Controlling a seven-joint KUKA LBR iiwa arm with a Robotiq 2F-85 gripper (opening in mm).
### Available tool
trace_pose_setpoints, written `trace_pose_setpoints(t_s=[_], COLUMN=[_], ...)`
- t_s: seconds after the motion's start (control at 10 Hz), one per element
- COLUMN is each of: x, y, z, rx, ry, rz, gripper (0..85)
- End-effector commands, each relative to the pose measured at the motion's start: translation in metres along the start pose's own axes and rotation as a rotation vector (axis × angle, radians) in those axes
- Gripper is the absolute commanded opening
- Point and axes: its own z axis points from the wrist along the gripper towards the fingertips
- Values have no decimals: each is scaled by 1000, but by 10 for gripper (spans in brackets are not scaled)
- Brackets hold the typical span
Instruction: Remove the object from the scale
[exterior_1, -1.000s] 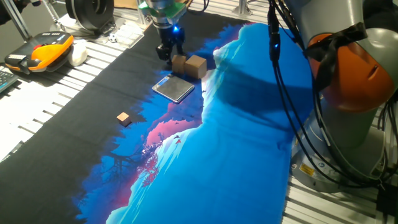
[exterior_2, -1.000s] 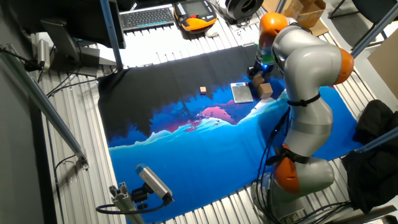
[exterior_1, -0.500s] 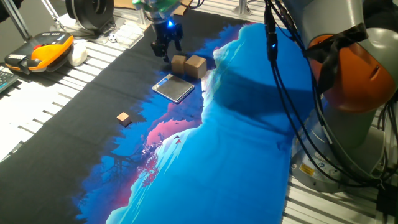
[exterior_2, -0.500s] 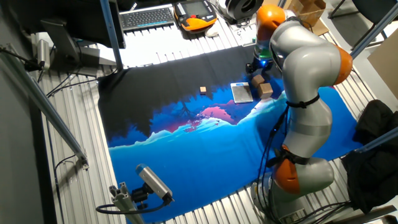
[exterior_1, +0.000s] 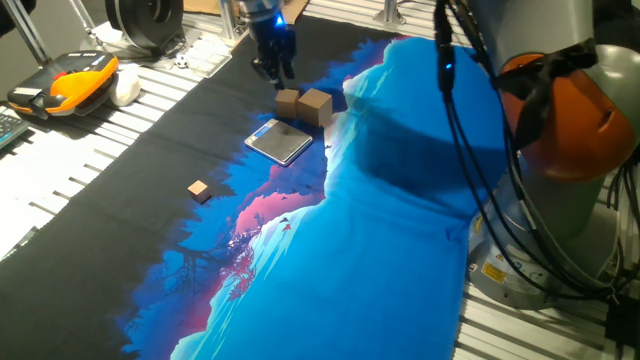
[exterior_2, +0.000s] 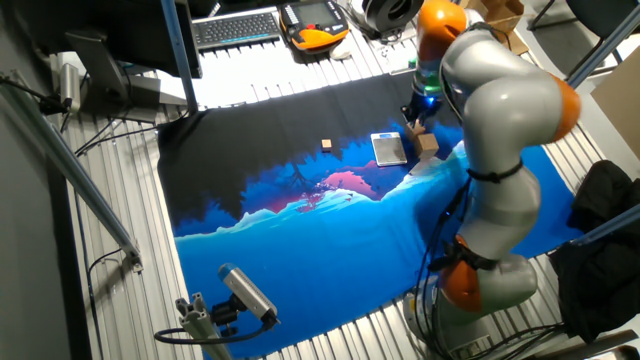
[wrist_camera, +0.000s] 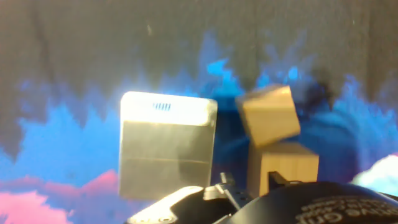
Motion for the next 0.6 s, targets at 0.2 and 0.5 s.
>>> trace_pose_setpoints(t_s=[0.2, 0.5], x=[33, 55], y=[26, 53], z=[-15, -2], rx=[-25, -28], ry=[-55, -90], rz=[81, 146], gripper=[0, 0])
